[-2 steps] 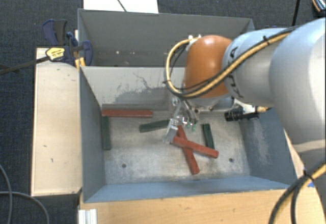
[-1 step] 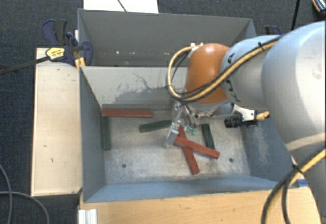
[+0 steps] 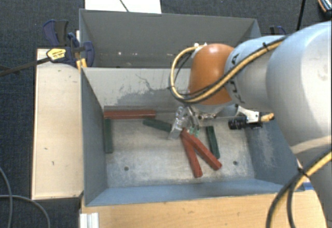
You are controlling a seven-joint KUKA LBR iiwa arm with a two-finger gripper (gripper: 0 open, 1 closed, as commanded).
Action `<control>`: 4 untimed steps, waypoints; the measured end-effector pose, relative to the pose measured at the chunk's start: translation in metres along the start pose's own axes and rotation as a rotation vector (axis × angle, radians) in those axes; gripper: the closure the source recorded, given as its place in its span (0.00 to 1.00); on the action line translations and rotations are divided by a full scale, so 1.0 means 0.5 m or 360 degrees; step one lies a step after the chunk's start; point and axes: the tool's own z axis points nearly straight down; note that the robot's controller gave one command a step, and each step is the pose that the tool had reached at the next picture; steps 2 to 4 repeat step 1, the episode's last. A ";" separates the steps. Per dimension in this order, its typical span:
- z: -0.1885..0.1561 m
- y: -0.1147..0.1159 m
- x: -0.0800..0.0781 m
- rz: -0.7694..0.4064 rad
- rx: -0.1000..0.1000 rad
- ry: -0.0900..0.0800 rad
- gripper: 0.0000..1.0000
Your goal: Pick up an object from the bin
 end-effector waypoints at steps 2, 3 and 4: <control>-0.262 -0.024 0.052 0.0042 -0.0007 -0.0016 1.00; -0.262 -0.024 0.052 0.0042 -0.0007 -0.0016 1.00; -0.262 -0.024 0.052 0.0042 -0.0007 -0.0016 1.00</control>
Offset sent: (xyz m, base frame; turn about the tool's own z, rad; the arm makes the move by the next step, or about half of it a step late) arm -0.0299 -0.0030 0.1260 0.0314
